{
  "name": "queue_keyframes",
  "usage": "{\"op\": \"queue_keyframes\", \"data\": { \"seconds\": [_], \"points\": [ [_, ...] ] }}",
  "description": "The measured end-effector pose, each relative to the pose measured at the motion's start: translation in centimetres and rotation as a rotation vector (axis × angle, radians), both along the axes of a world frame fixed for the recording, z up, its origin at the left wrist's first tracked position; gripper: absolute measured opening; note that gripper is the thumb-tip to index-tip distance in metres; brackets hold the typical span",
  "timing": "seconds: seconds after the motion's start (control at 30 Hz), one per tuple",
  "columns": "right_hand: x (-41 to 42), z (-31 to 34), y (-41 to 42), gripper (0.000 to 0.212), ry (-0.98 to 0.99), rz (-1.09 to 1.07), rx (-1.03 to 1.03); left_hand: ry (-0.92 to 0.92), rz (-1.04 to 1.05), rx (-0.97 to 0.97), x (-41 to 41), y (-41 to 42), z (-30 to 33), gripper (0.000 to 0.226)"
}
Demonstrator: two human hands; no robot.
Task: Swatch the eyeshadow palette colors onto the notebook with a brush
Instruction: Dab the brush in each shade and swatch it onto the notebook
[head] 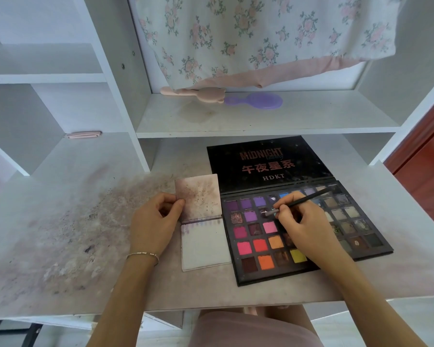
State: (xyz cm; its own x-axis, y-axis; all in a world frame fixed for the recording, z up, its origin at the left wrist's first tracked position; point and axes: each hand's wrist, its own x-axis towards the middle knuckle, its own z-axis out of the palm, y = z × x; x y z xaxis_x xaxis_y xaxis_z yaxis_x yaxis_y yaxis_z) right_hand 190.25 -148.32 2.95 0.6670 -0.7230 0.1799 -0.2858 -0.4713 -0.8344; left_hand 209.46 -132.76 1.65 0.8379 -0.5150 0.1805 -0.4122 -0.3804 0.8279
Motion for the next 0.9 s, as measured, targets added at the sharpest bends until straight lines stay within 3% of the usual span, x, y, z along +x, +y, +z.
{"op": "queue_keyframes", "data": {
  "seconds": [0.3, 0.53, 0.67, 0.73, 0.9],
  "points": [
    [0.1, -0.1, 0.0, 0.022, 0.002, -0.007, -0.011, 0.008, 0.001, 0.018, 0.0, 0.0, 0.0, 0.013],
    [-0.3, 0.4, 0.2, 0.025, -0.119, -0.078, 0.046, 0.014, -0.001, 0.013, 0.2, 0.0, -0.1, 0.004],
    [0.1, 1.0, 1.0, 0.025, -0.139, -0.081, 0.055, 0.013, -0.005, 0.013, 0.1, 0.1, 0.0, 0.011],
    [0.6, 1.3, 1.7, 0.025, -0.166, -0.054, 0.086, 0.008, -0.010, 0.001, 0.0, 0.1, 0.1, 0.018],
    [2.9, 1.3, 4.1, 0.021, -0.158, 0.095, 0.163, 0.019, -0.012, 0.016, 0.1, 0.1, 0.0, 0.011]
  ]
}}
